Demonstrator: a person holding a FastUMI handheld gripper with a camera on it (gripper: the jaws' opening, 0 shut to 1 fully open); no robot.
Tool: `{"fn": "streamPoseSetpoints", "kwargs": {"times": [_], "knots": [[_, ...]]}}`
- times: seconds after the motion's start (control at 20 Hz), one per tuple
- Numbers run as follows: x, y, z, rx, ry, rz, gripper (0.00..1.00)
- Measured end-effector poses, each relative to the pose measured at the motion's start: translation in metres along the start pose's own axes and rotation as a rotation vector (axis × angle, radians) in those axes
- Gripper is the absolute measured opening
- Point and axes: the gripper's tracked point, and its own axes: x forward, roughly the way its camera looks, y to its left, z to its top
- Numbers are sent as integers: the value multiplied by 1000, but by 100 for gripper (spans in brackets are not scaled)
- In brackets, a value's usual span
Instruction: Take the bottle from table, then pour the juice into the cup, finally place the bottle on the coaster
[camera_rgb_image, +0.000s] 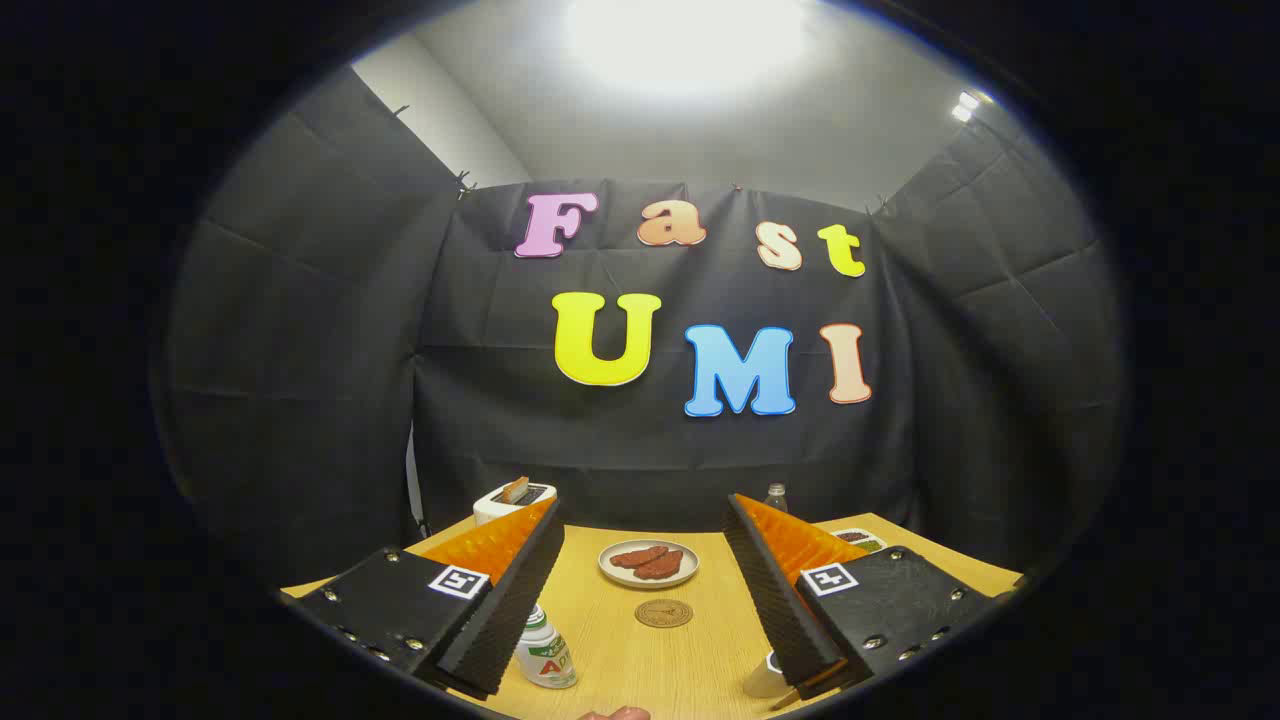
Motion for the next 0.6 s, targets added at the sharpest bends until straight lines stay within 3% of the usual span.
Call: {"fn": "streamPoseSetpoints", "kwargs": {"times": [0.6], "knots": [[-4,3,7,21,-23,26,98]]}}
